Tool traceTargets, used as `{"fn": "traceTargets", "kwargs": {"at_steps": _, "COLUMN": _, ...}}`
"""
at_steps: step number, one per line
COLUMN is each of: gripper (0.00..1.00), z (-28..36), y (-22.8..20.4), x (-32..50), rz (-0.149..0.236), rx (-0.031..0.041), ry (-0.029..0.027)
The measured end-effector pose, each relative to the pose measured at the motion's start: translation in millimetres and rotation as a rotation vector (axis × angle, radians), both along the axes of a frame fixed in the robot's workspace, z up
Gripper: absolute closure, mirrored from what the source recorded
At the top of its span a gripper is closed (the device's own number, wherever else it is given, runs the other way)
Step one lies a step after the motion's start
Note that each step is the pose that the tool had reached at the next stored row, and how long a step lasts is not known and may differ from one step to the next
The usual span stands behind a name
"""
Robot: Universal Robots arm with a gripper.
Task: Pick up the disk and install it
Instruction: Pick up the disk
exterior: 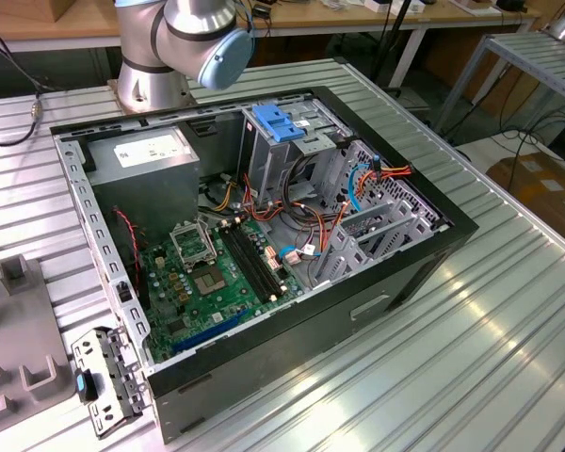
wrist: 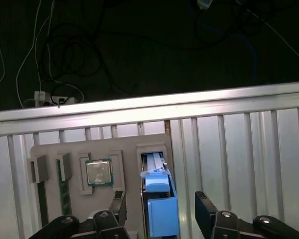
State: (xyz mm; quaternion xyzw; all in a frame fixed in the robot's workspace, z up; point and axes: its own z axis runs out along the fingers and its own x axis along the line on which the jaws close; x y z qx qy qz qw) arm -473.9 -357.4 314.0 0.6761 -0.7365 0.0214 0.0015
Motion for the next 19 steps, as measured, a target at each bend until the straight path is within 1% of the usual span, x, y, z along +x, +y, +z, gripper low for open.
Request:
{"fn": "traceTargets", "kwargs": {"at_steps": 1, "gripper": 0.35, "z": -0.3, "y": -0.1, "x": -0.7, "rz": 0.007, "rx": 0.0000, "ry": -0.0001}}
{"fn": "traceTargets", "kwargs": {"at_steps": 3, "gripper": 0.49, "z": -0.6, "y": -0.2, "x": -1.4, "rz": 0.008, "rx": 0.0000, "ry": -0.0013}}
{"fn": "traceTargets", "kwargs": {"at_steps": 4, "gripper": 0.49, "z": -1.0, "y": -0.4, "x": -2.2, "rz": 0.010, "rx": 0.0000, "ry": -0.0026}}
{"fn": "traceTargets", "kwargs": {"at_steps": 5, "gripper": 0.49, "z": -2.2, "y": -0.5, "x": -3.5, "rz": 0.016, "rx": 0.0001, "ry": -0.0058}}
{"fn": "traceTargets", "kwargs": {"at_steps": 6, "gripper": 0.49, "z": -3.1, "y": -0.5, "x": -3.6, "rz": 0.019, "rx": 0.0003, "ry": -0.0068}}
{"fn": "traceTargets", "kwargs": {"at_steps": 10, "gripper": 0.49, "z": -7.9, "y": -0.6, "x": -3.7, "rz": 0.032, "rx": 0.0001, "ry": -0.0075}}
{"fn": "traceTargets", "kwargs": {"at_steps": 13, "gripper": 0.49, "z": -9.8, "y": -0.6, "x": -3.8, "rz": 0.044, "rx": 0.0000, "ry": -0.0075}}
{"fn": "traceTargets", "kwargs": {"at_steps": 19, "gripper": 0.49, "z": -14.8, "y": -0.5, "x": -3.7, "rz": 0.047, "rx": 0.0001, "ry": -0.0076}}
